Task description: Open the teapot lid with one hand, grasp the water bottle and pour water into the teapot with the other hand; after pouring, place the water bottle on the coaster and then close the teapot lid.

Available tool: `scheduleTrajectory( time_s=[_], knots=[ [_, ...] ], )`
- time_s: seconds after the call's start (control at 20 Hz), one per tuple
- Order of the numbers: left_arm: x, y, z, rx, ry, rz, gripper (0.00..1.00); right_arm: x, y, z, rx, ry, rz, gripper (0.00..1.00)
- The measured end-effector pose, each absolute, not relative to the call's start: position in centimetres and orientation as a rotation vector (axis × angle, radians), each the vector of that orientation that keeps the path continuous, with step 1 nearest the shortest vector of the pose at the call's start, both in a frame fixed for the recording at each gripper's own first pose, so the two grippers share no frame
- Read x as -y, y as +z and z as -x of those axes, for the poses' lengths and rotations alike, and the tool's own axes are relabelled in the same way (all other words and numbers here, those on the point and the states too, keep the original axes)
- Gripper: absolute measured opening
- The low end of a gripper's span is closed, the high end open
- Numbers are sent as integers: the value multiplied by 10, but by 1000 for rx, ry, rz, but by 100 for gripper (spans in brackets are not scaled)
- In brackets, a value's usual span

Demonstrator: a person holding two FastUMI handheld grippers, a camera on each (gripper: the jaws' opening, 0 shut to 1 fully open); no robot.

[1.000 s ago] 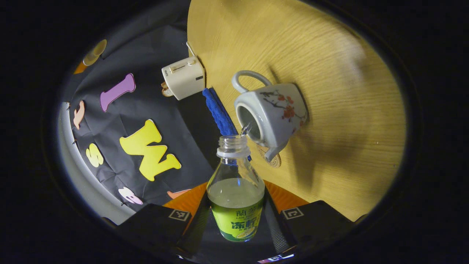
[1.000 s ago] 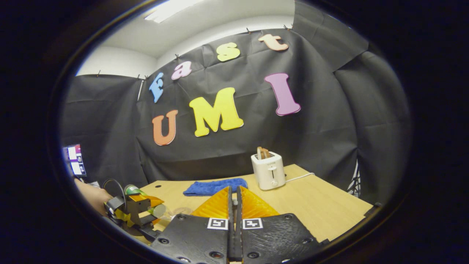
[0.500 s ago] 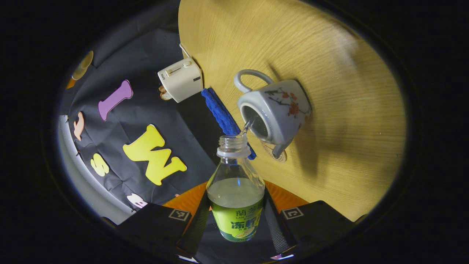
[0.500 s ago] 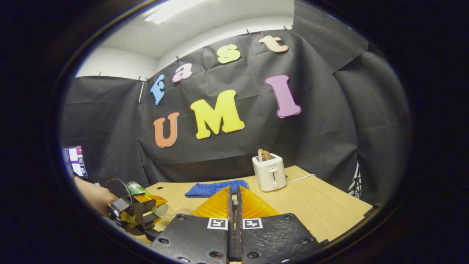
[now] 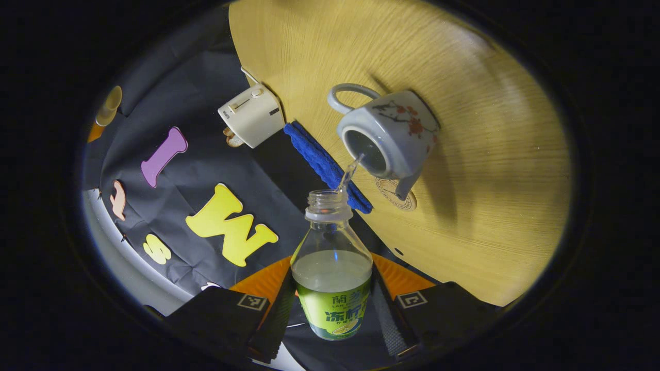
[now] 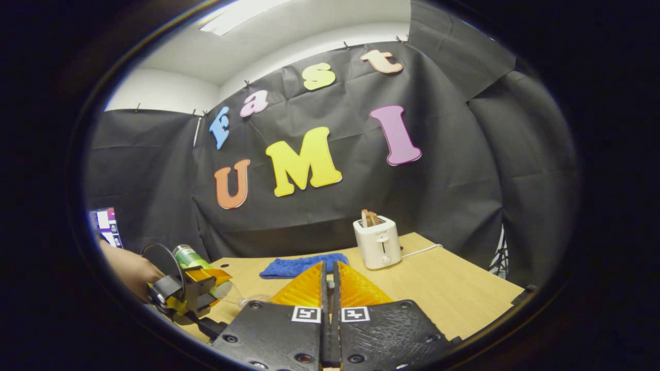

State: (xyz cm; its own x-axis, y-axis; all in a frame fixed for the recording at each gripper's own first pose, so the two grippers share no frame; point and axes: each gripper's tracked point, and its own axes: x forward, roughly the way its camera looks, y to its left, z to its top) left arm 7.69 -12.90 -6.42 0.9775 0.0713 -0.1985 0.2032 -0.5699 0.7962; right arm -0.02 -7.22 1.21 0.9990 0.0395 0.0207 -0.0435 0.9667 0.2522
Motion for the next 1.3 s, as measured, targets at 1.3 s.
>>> scheduleTrajectory(
  time_s=[1.3],
  knots=[
    [138, -49, -80, -133, -137, -2246, 74, 77, 11, -2, 12, 42, -272, 0]
  ],
)
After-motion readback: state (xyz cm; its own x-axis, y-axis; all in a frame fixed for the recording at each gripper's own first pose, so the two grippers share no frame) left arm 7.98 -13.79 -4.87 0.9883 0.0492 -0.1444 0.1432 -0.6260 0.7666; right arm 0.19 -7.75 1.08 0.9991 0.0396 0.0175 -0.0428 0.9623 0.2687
